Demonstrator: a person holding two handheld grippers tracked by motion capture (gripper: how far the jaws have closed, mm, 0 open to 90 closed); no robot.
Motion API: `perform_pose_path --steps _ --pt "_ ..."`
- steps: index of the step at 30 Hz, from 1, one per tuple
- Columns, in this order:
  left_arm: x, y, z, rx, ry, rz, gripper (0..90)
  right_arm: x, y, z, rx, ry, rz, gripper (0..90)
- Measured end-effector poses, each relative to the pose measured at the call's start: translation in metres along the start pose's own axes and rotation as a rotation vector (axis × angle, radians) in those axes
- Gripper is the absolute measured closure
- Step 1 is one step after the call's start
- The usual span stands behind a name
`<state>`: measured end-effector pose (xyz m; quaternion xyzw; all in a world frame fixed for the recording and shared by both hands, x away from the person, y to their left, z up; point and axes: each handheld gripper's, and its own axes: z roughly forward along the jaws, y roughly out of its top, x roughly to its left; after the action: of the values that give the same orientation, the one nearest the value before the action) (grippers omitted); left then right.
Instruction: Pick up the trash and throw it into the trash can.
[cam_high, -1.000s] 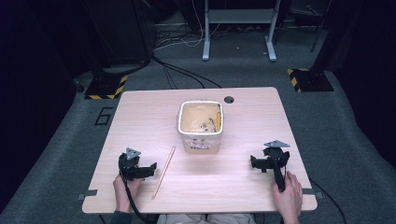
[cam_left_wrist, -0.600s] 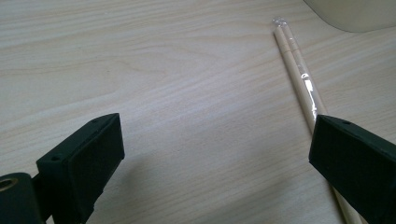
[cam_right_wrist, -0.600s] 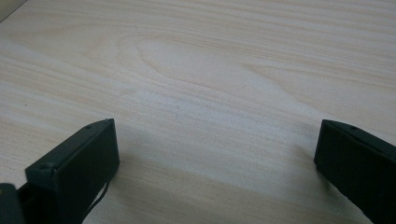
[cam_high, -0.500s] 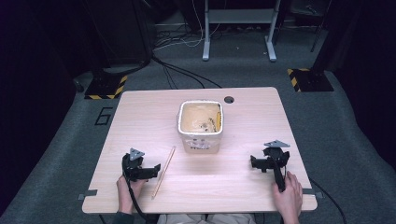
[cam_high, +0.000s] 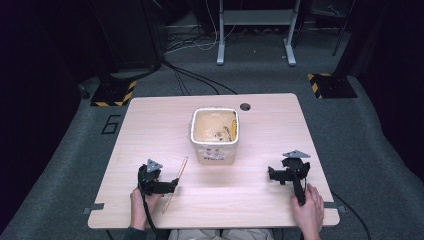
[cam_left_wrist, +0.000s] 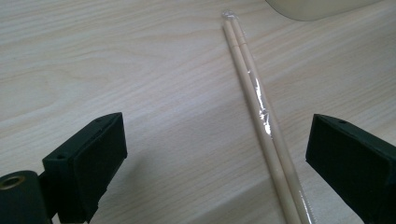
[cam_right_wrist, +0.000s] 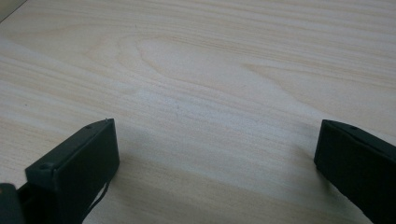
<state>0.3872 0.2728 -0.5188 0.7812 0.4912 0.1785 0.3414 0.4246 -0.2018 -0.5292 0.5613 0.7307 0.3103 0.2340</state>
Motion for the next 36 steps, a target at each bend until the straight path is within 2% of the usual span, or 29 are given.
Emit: perform_pose_path --steps 4,10,11,15,18,19,21,22,27,33,36 --pt "-0.005 0.001 0.003 0.016 -0.003 0.025 6.3 0.000 0.000 0.000 0.000 0.000 0.000 0.0" --pt "-0.015 0.004 0.007 0.041 0.030 0.075 17.1 0.000 0.000 0.000 0.001 0.000 0.000 0.0" --pt "-0.015 0.004 0.007 0.041 0.030 0.075 20.0 0.000 0.000 0.000 0.001 0.000 0.000 0.0" --pt "-0.022 0.004 0.003 0.033 0.003 0.116 39.5 0.000 0.000 0.000 0.000 0.000 0.000 0.0" --pt "-0.024 0.005 0.003 0.034 -0.007 0.128 49.2 0.000 0.000 0.000 0.000 0.000 0.000 0.0" --pt "-0.024 0.005 0.002 0.039 -0.024 0.140 53.1 0.000 0.000 0.000 0.000 0.000 0.000 0.0" --pt "-0.024 0.005 0.002 0.036 -0.029 0.140 56.3 0.000 0.000 0.000 0.000 0.000 0.000 0.0" --pt "-0.024 0.004 0.002 0.034 -0.033 0.138 62.9 0.000 0.000 0.000 0.000 0.000 0.000 0.0" --pt "-0.022 0.004 0.002 0.026 -0.047 0.126 72.8 0.000 0.000 0.000 0.000 0.000 0.000 0.0" --pt "-0.021 0.004 0.002 0.022 -0.046 0.118 78.2 0.000 0.000 0.000 0.000 0.000 0.000 0.0" --pt "-0.021 0.004 0.002 0.026 -0.023 0.133 80.0 0.000 0.000 0.000 0.001 0.000 0.000 0.0"
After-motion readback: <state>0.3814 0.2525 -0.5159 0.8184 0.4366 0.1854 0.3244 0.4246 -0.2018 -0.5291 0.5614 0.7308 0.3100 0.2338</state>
